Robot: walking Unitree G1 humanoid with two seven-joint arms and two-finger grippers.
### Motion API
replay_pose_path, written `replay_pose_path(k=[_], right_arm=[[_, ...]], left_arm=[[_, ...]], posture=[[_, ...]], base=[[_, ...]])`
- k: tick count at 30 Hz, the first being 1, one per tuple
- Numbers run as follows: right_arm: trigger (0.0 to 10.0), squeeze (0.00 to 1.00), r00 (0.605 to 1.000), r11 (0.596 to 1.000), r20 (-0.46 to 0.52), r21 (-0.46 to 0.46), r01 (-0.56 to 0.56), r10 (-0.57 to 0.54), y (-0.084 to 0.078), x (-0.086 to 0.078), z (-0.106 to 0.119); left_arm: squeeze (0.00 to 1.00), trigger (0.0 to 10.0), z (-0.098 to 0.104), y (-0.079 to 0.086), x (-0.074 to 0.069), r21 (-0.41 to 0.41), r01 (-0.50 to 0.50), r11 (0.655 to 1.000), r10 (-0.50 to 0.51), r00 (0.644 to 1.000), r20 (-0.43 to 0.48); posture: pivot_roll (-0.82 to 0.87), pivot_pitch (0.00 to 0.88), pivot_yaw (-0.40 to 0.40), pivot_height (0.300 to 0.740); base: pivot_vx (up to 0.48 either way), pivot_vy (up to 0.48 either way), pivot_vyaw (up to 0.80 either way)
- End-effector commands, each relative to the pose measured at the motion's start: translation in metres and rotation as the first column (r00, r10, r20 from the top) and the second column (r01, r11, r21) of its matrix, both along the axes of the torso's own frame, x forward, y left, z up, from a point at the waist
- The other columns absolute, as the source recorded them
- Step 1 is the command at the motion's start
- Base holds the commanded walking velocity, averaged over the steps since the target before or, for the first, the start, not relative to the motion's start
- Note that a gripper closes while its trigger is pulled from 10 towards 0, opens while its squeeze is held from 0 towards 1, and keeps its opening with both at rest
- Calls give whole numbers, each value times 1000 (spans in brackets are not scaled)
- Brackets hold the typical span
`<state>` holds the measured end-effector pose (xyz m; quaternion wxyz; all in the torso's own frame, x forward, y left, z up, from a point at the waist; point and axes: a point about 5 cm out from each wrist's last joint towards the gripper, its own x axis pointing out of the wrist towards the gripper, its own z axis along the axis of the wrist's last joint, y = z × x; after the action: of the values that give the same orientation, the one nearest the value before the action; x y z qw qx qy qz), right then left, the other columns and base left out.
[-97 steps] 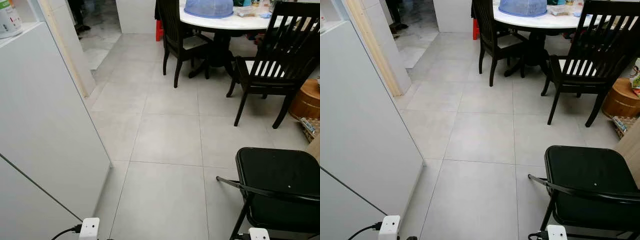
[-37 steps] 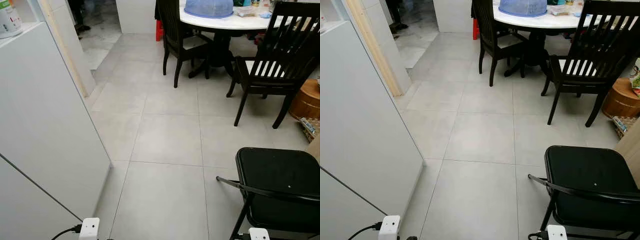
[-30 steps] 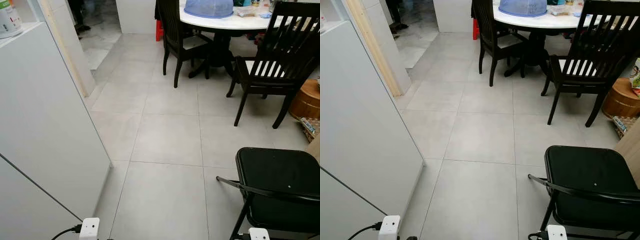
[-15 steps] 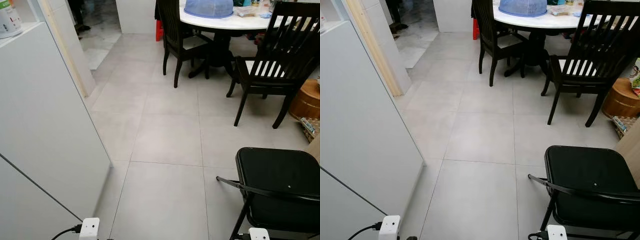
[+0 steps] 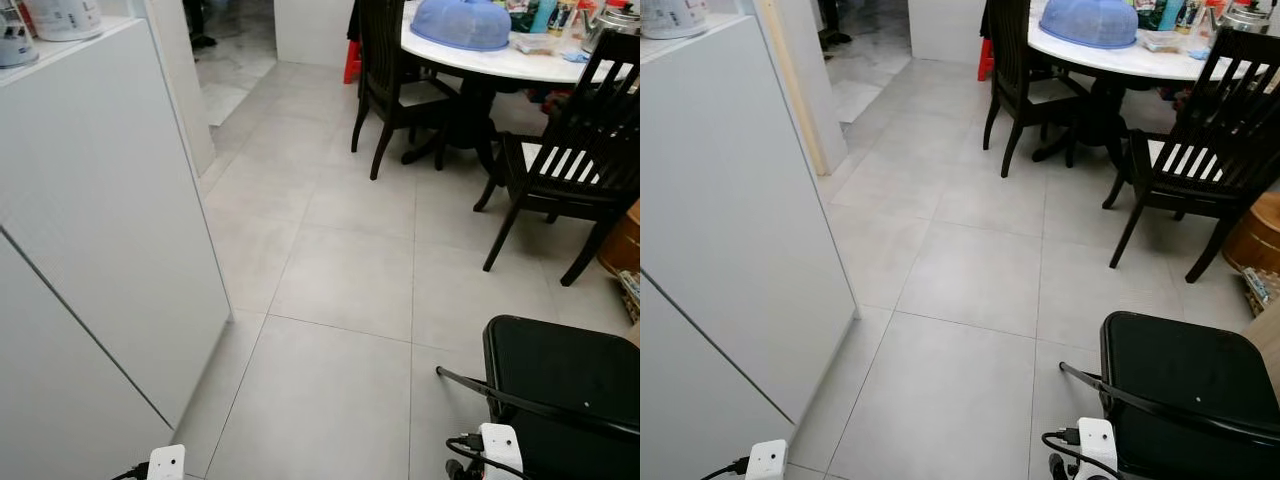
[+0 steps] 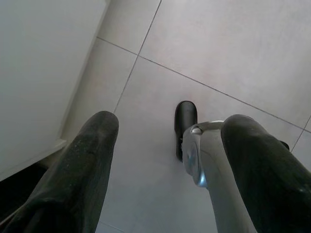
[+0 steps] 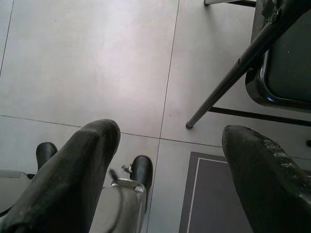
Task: Restocking fridge
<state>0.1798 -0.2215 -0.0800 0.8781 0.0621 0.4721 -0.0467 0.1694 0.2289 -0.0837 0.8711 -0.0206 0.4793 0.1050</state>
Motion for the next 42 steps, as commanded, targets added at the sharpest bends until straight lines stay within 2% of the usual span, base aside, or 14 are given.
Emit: replay_pose_path(k=[1,11,42], right_arm=[[10000,0,1000,1000,3,5,22,-22,-2,1,1],[10000,0,1000,1000,9,10,8,-8,1,2,1],[10000,0,1000,1000,2,27,6,-6,1,1,0]], left_arm=[[0,10000,1,0,1,25,38,999,-38,999,7],[0,10000,2,2,3,38,67,997,-68,998,10],[0,10000,1,1,1,37,74,997,-74,997,-7]], posture=[[3,0,-26,740],[-3,0,-12,740],[-4,0,-18,740]], base=[[0,0,0],[0,0,0],[0,0,800]])
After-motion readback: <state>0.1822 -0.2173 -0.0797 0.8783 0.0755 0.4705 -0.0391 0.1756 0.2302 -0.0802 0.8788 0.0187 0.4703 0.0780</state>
